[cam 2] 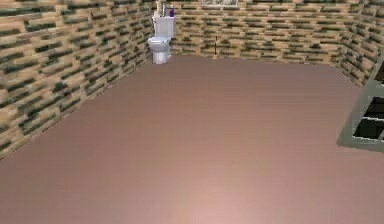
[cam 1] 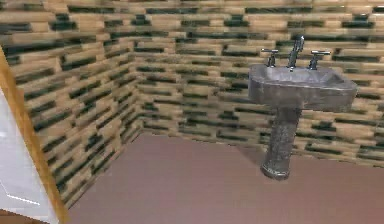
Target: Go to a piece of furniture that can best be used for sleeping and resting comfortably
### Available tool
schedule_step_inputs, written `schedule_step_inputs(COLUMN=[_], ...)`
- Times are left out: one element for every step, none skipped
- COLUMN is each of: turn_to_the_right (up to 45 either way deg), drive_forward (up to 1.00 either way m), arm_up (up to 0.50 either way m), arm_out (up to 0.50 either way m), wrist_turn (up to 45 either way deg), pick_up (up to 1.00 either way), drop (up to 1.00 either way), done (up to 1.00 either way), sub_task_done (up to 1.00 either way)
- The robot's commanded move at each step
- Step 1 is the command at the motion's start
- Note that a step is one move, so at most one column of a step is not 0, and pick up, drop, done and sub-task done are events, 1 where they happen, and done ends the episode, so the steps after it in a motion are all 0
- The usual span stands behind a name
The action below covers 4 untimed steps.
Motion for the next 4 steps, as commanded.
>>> schedule_step_inputs(turn_to_the_right=[45.0,45.0,27.0,3.0], drive_forward=[0.0,0.0,0.0,0.0], arm_up=[0.0,0.0,0.0,0.0], arm_out=[0.0,0.0,0.0,0.0], wrist_turn=[0.0,0.0,0.0,0.0], pick_up=[0.0,0.0,0.0,0.0], drop=[0.0,0.0,0.0,0.0], done=[0.0,0.0,0.0,0.0], sub_task_done=[0.0,0.0,0.0,0.0])
